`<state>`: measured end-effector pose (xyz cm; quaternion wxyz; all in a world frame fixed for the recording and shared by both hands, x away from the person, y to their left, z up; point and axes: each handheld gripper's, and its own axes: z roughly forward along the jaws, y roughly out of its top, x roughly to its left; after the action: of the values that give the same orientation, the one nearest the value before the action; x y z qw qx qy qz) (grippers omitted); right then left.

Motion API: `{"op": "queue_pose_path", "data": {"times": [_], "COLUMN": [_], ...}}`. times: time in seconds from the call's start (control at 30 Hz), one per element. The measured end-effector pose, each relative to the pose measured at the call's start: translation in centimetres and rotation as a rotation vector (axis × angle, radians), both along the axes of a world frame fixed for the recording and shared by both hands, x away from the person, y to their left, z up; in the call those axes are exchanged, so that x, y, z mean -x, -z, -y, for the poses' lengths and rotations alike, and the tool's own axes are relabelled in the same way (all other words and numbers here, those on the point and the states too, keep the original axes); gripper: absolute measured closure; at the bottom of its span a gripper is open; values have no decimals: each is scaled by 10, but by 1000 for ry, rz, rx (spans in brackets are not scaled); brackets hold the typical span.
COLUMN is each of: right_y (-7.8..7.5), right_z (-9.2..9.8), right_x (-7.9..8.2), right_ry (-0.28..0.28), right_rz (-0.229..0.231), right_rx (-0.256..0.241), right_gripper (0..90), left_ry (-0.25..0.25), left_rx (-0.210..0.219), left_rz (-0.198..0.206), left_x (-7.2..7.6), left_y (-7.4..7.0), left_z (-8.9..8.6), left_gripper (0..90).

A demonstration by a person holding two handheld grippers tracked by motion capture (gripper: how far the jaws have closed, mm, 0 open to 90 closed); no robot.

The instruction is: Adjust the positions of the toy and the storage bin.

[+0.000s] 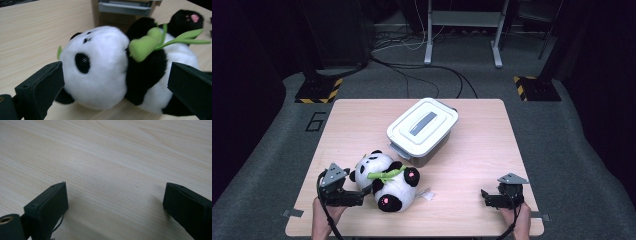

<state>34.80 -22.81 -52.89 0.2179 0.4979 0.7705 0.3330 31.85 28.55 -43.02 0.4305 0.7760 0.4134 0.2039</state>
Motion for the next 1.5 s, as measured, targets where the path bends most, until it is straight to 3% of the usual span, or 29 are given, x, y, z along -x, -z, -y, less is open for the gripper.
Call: {"op": "queue_pose_path", "data": {"times": [0.3,0.4,0.43,0.47,0.5,0.57,0.7,0.73,0.77,1.0,1.3,1.5], "right_y": [0,0,0,0,0,0,0,0,0,0,0,0], "right_z": [0,0,0,0,0,0,0,0,0,0,0,0], "right_x": [0,0,0,0,0,0,0,0,0,0,0,0], "right_ry": [3,4,4,4,5,4,4,5,5,4,10,9], "right_rz": [-1,-1,-1,-1,-1,-1,-1,0,-1,-1,0,0], "right_rx": [-1,-1,-1,-1,-2,-1,-1,-1,-1,0,-3,-1], "right_gripper": [53,54,54,53,54,54,54,55,55,56,58,59], "left_ry": [97,116,118,90,81,85,104,115,126,150,148,123], "left_rx": [-18,-41,-51,-84,-88,-49,-15,-1,22,35,-33,-46], "left_rz": [12,6,-2,-7,-12,-35,-47,-49,-52,-38,18,33], "left_x": [-12,-15,-16,-16,-17,-17,-16,-15,-14,-7,2,7], "left_y": [-7,-5,-3,2,5,10,16,18,21,19,7,2], "left_z": [33,44,47,50,51,48,44,43,40,34,27,16], "left_gripper": [74,232,232,313,375,438,602,602,665,711,722,725]}}
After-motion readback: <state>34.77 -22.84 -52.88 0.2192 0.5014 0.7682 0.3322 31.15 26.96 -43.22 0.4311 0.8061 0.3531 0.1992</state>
